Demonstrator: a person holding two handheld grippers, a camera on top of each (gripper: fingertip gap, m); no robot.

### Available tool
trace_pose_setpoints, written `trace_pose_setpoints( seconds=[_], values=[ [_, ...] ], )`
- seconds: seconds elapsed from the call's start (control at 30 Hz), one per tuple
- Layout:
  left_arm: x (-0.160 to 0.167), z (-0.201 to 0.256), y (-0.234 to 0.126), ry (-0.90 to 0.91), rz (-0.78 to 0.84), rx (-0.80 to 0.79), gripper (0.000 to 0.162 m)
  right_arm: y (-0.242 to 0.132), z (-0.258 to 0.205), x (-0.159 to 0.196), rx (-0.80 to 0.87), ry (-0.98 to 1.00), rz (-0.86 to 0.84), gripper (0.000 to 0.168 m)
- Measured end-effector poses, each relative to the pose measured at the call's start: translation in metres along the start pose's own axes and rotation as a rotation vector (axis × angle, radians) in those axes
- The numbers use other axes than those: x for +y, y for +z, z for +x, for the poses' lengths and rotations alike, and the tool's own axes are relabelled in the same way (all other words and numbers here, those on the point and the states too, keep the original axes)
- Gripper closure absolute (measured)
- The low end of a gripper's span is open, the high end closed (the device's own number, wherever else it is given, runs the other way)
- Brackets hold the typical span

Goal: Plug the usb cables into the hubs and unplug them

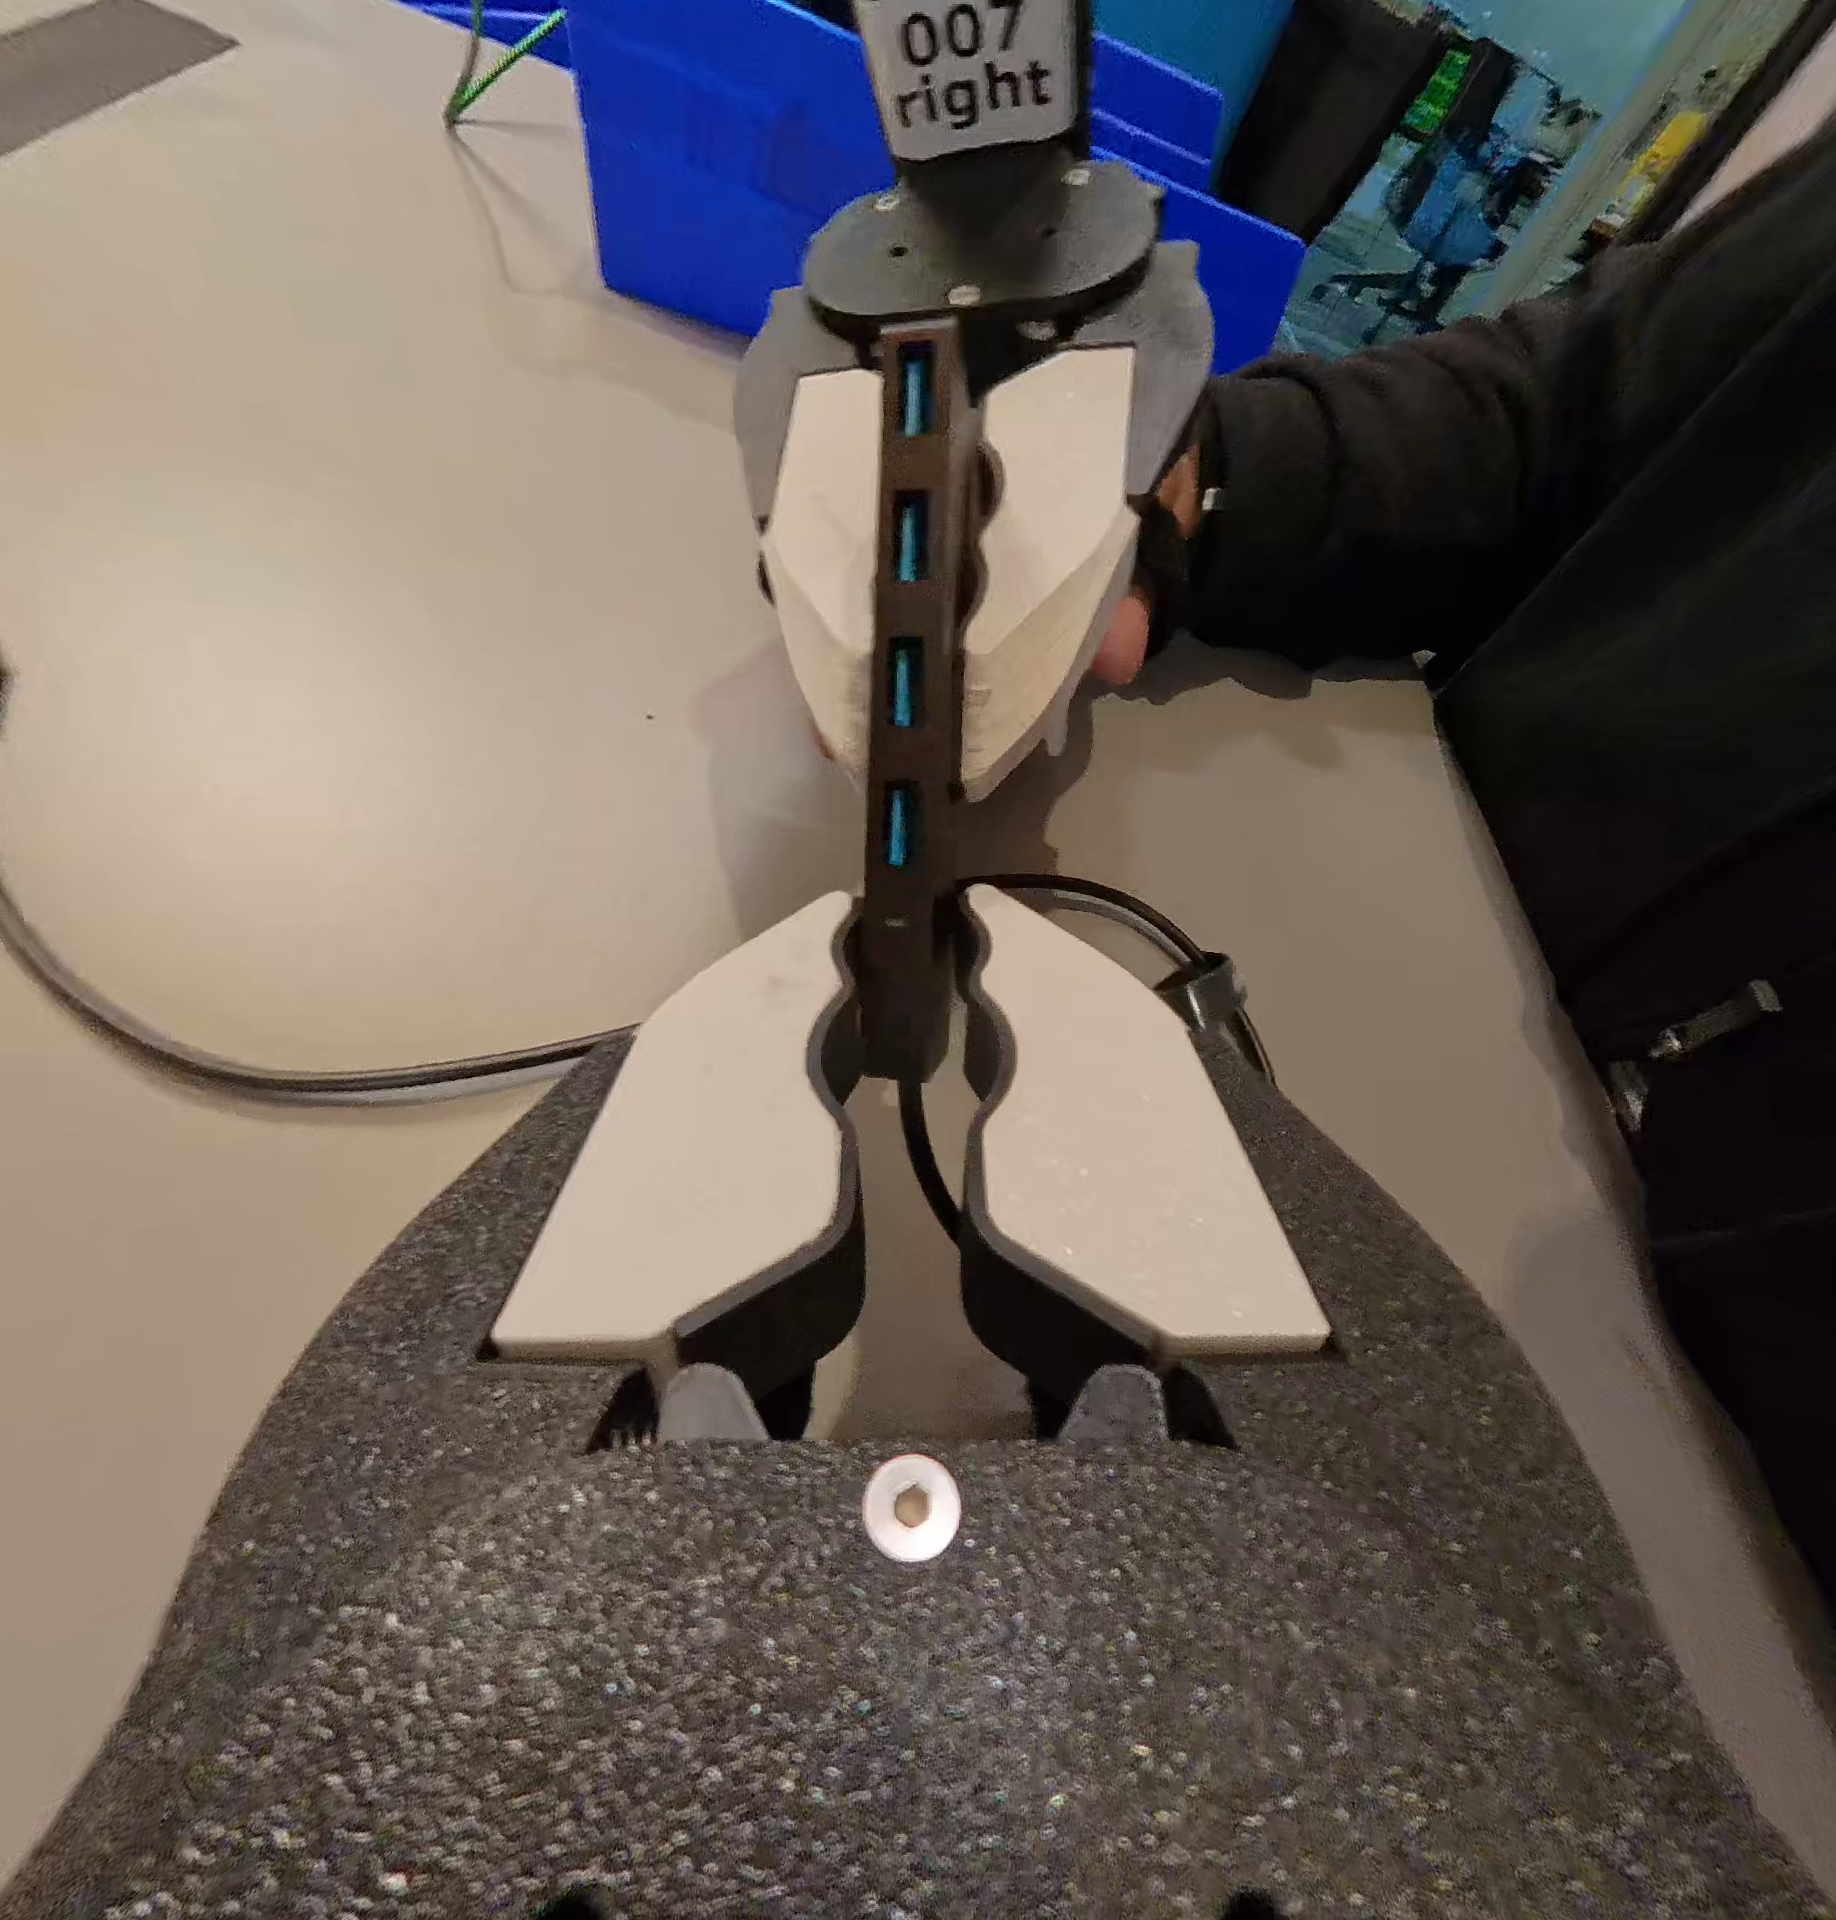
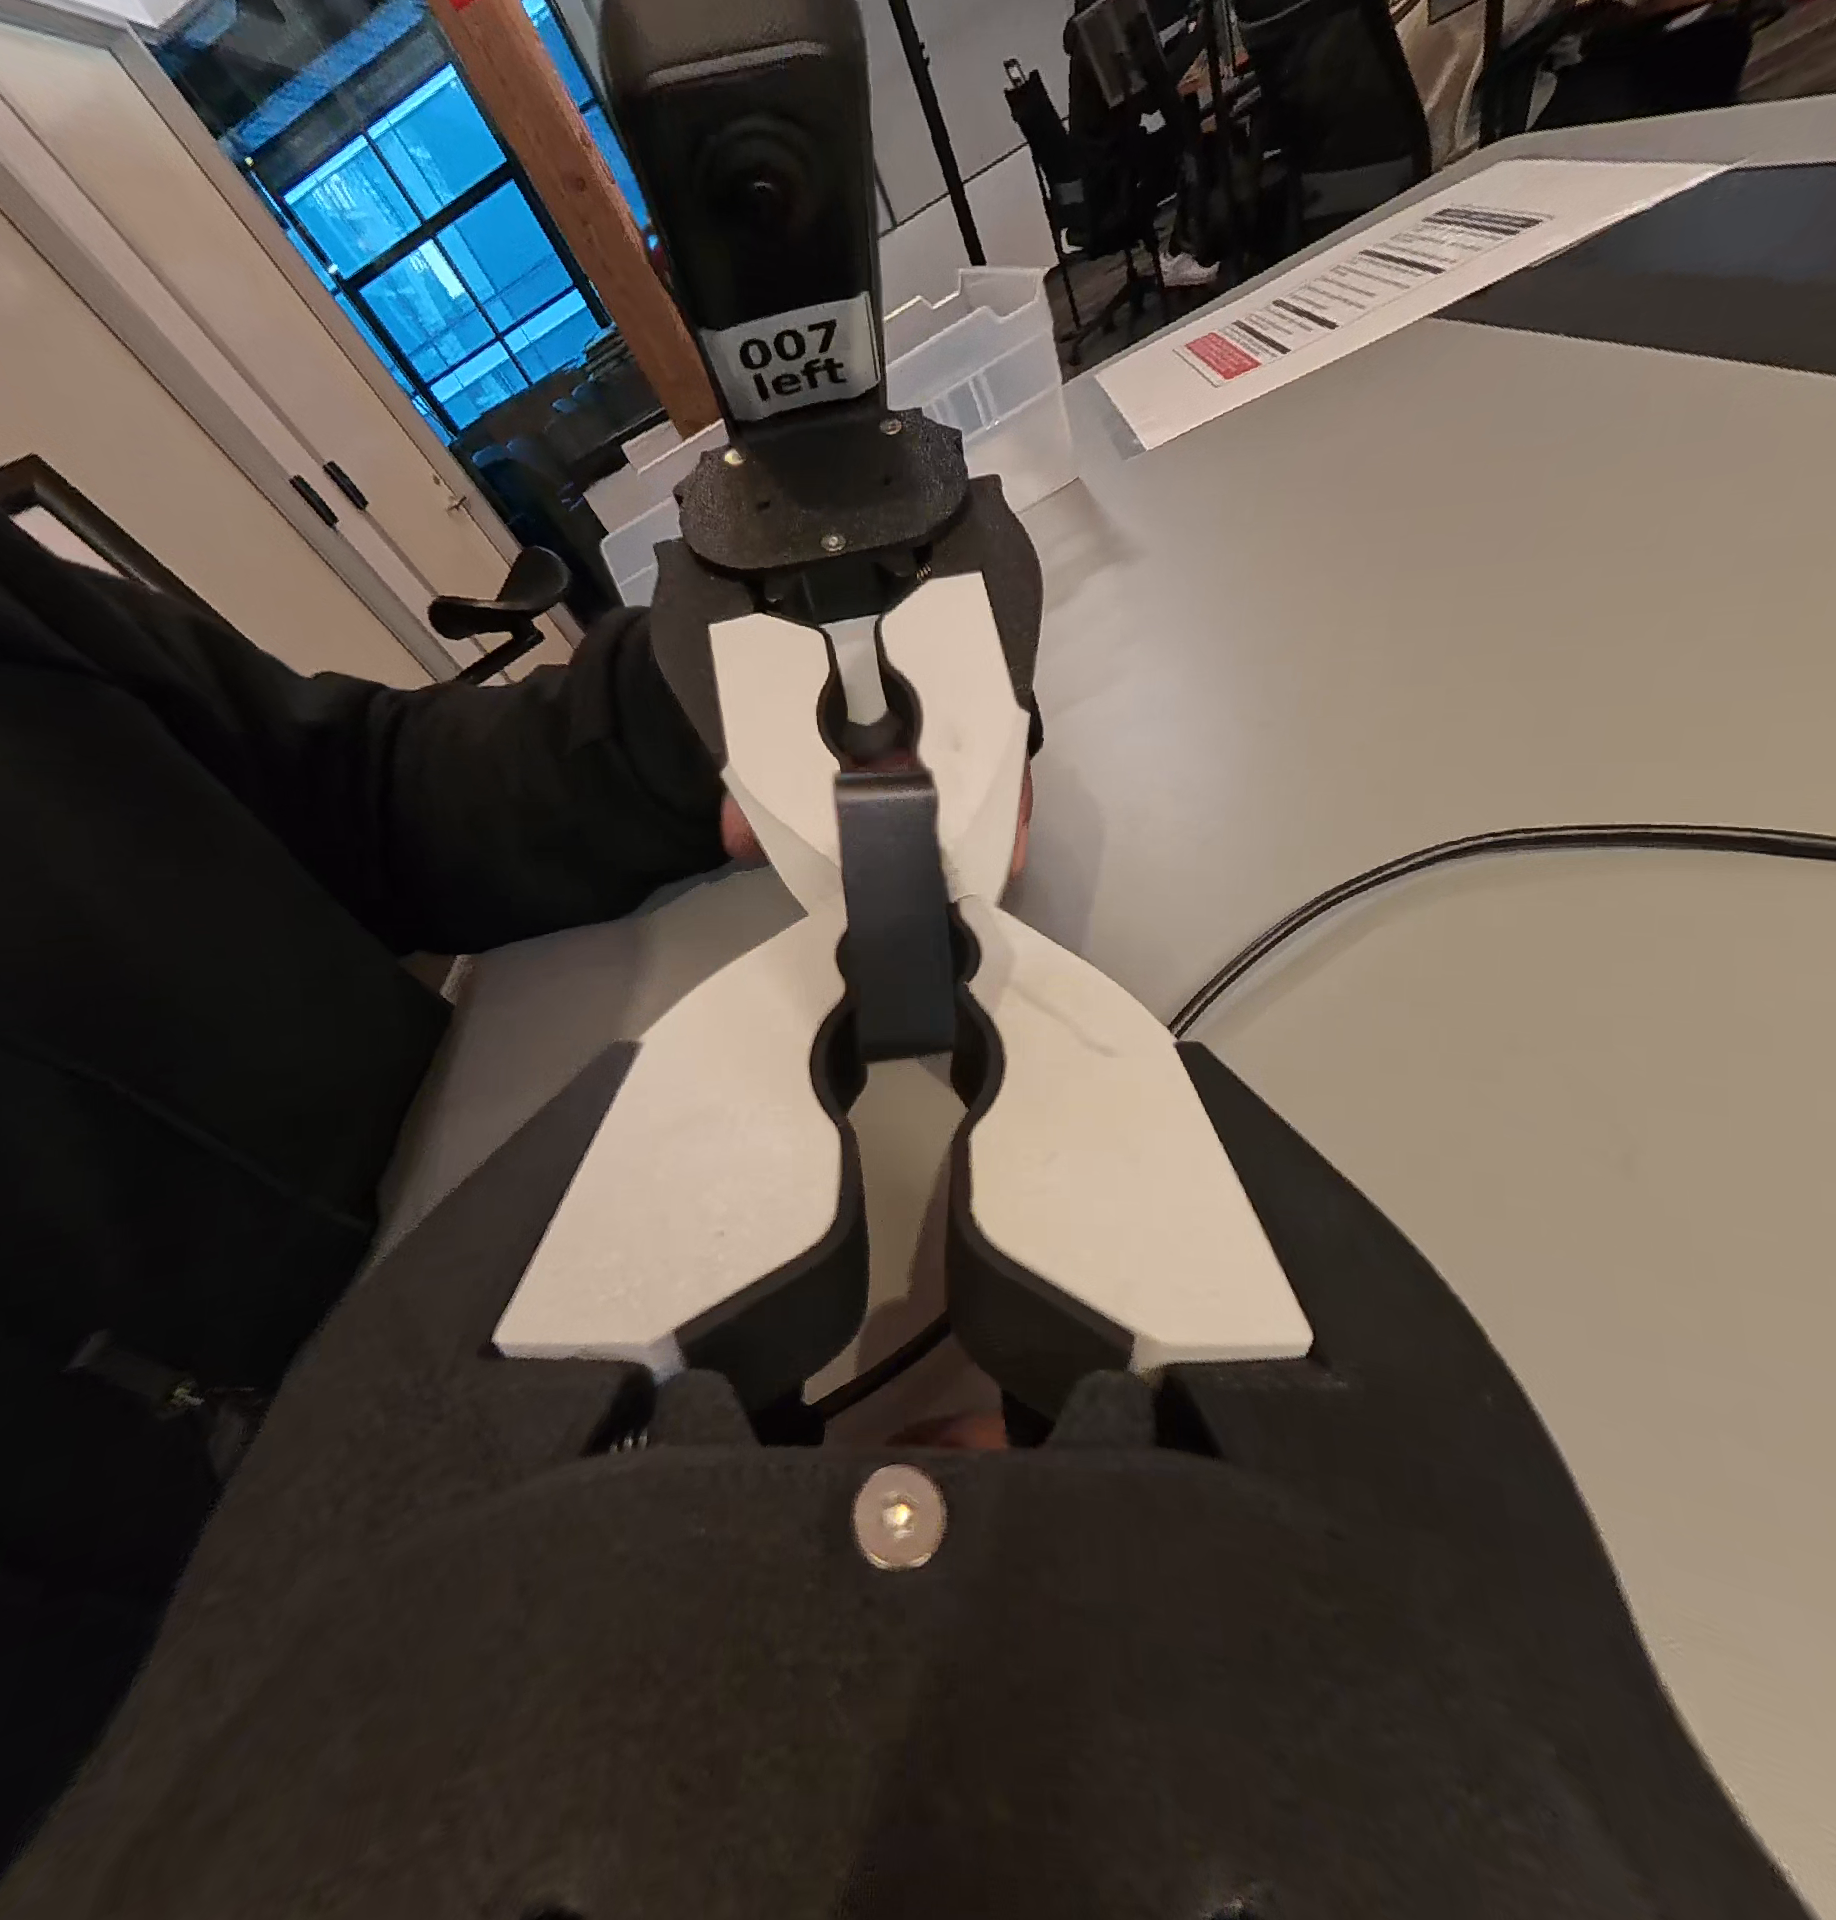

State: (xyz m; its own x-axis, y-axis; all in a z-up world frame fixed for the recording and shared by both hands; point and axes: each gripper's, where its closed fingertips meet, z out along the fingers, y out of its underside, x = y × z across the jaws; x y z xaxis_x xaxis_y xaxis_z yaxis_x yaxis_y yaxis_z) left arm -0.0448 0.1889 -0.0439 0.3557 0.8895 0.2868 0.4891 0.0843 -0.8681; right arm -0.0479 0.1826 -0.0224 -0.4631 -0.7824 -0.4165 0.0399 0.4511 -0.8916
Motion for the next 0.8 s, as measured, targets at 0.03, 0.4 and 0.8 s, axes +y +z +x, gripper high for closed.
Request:
trace_pose_setpoints(
  seconds=[0.03,0.4,0.8],
  values=[
    [-0.001,-0.004,-0.002,-0.006,-0.004,-0.044,0.14,-0.001,-0.001,-0.001,0.001,-0.008,0.006,0.158],
    [-0.015,0.015,-0.234,-0.237,0.133,-0.82,0.118,-0.006,0.01,-0.004,0.023,0.098,0.051,0.158],
    [0.243,0.024,-0.463,-1.032,-0.343,-1.312,0.114,-0.005,0.01,0.0,0.047,0.092,0.031,0.158]
  ],
)
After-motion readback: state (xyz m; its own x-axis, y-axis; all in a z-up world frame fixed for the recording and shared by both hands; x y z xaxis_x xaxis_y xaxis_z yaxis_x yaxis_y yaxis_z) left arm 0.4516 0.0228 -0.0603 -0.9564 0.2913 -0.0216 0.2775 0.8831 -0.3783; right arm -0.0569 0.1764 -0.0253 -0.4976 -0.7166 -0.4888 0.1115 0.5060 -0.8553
